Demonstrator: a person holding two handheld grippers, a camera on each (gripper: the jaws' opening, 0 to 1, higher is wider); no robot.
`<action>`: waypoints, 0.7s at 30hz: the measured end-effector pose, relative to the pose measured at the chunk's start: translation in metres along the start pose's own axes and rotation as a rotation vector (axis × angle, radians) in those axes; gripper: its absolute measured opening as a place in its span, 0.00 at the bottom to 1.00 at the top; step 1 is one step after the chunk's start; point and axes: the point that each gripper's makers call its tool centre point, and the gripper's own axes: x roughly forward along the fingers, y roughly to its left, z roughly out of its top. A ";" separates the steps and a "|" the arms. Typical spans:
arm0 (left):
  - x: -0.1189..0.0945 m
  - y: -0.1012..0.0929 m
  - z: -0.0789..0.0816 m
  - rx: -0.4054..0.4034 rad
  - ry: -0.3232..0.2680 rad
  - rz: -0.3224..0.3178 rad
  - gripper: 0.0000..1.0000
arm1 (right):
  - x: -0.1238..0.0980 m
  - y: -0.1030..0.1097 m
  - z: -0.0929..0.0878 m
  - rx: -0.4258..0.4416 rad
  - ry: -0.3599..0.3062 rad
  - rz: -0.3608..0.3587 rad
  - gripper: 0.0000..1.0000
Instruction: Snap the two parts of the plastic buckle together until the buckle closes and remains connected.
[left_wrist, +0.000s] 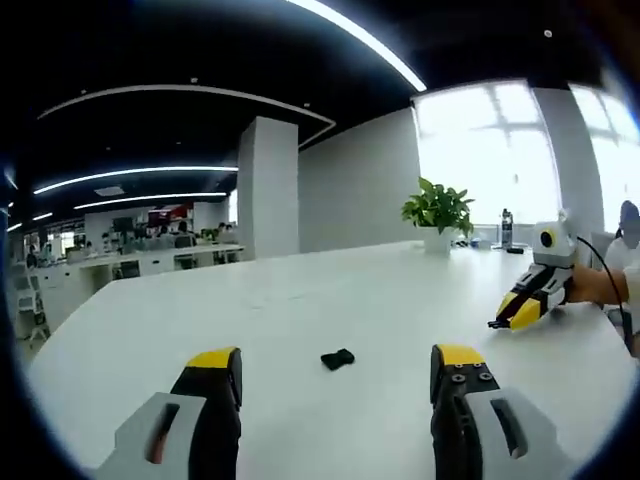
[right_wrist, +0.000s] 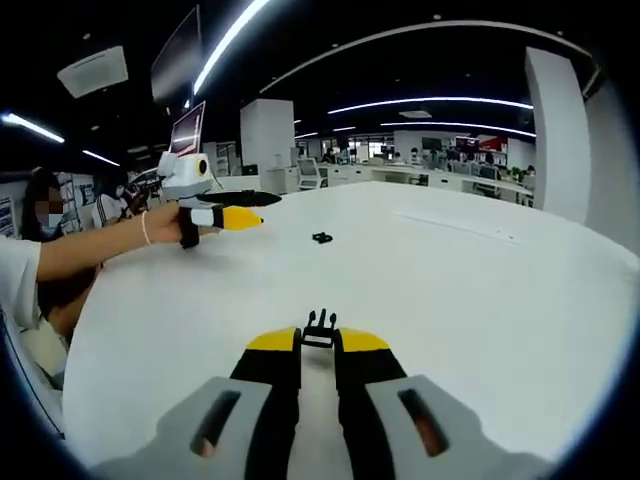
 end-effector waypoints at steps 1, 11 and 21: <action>0.003 0.001 0.000 -0.008 -0.001 0.000 0.78 | 0.000 0.001 0.000 -0.001 -0.001 0.004 0.12; 0.028 0.001 -0.010 0.087 0.086 -0.085 0.77 | -0.005 0.007 0.005 -0.030 -0.016 0.039 0.12; 0.045 0.005 -0.018 0.152 0.147 -0.105 0.72 | -0.005 0.006 0.003 -0.012 -0.008 0.071 0.12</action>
